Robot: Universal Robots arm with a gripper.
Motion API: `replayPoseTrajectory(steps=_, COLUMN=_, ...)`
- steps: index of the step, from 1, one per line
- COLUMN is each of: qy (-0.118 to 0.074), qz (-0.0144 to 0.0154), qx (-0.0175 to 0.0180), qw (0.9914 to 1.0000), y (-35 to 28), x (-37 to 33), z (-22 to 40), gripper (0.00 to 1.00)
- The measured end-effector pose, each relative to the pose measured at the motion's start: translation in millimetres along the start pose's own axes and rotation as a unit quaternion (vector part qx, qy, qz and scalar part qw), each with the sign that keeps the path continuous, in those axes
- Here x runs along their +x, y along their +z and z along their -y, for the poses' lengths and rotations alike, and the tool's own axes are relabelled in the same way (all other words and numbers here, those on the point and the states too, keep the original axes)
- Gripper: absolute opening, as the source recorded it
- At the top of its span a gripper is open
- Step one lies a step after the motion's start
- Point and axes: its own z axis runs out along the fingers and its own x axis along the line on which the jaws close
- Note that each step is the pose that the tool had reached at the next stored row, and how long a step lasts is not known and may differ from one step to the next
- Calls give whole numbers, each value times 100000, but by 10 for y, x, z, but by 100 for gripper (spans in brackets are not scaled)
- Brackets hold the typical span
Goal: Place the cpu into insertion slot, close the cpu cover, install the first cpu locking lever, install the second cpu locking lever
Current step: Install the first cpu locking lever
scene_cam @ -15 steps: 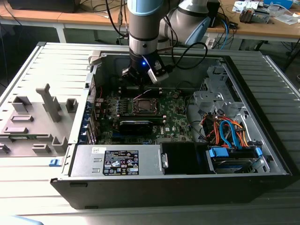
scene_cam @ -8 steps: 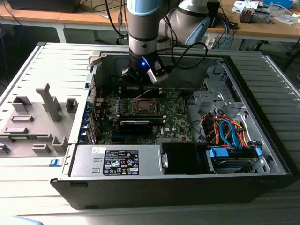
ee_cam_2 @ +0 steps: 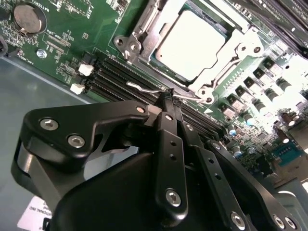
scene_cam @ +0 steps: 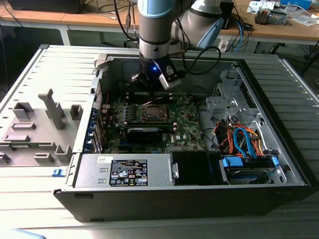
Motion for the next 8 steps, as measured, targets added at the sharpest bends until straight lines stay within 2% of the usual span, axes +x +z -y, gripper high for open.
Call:
replayPoseTrajectory(steps=5, qy=-185, qz=-49, qx=303, qw=99999, y=45, x=-57, z=8, gripper=11)
replayPoseTrajectory(steps=8, qy=-221, qz=-57, qx=439, qw=99999, y=71, x=-67, z=10, gripper=11)
